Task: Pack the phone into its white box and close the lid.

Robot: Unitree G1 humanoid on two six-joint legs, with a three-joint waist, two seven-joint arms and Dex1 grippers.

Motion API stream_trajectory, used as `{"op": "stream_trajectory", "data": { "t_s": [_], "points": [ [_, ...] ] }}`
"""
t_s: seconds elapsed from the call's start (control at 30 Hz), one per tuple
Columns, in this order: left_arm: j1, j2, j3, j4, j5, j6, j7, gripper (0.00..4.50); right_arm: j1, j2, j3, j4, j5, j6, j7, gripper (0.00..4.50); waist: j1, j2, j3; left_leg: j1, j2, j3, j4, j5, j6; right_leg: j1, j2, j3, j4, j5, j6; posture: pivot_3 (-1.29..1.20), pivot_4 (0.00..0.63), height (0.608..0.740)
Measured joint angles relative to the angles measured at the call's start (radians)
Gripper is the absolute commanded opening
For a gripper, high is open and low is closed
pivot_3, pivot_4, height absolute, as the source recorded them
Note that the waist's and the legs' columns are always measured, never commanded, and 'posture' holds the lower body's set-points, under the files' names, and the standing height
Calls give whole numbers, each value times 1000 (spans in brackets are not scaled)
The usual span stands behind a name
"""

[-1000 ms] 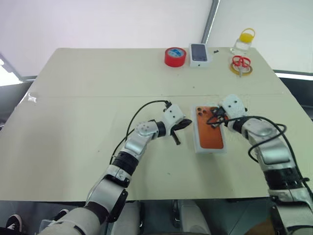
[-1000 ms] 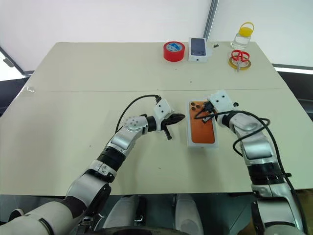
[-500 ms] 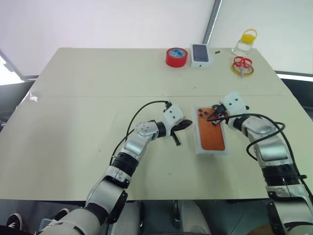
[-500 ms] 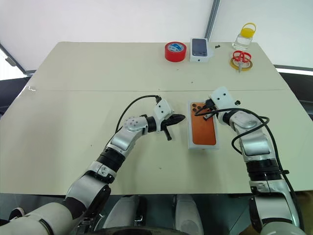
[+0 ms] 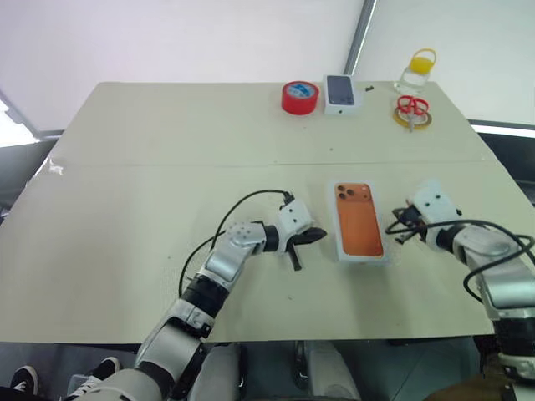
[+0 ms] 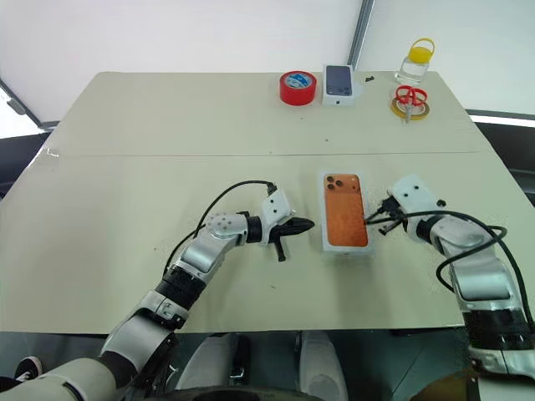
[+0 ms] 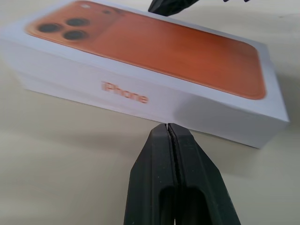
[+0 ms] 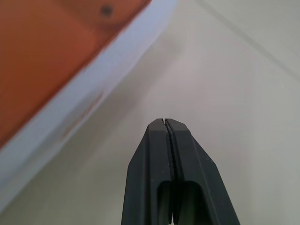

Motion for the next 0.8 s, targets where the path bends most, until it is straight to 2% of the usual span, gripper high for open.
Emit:
{"op": "stream_trajectory", "data": {
  "t_s": [0.37, 0.8],
  "points": [
    [-4, -11, -21, 25, 4, -6, 27, 0, 27, -7, 0, -139, 72, 91, 48, 30, 3, 0, 0, 0, 0, -1, 0, 0, 0, 0, 0, 0, 0, 0, 0, 0, 150, 739],
    [-58, -40, -6, 124, 4, -40, 79, 0, -21, 2, 13, -128, 63, 108, 25, 30, 3, 0, 0, 0, 0, 0, 0, 0, 0, 0, 0, 0, 0, 0, 0, 0, 150, 739]
  ]
}}
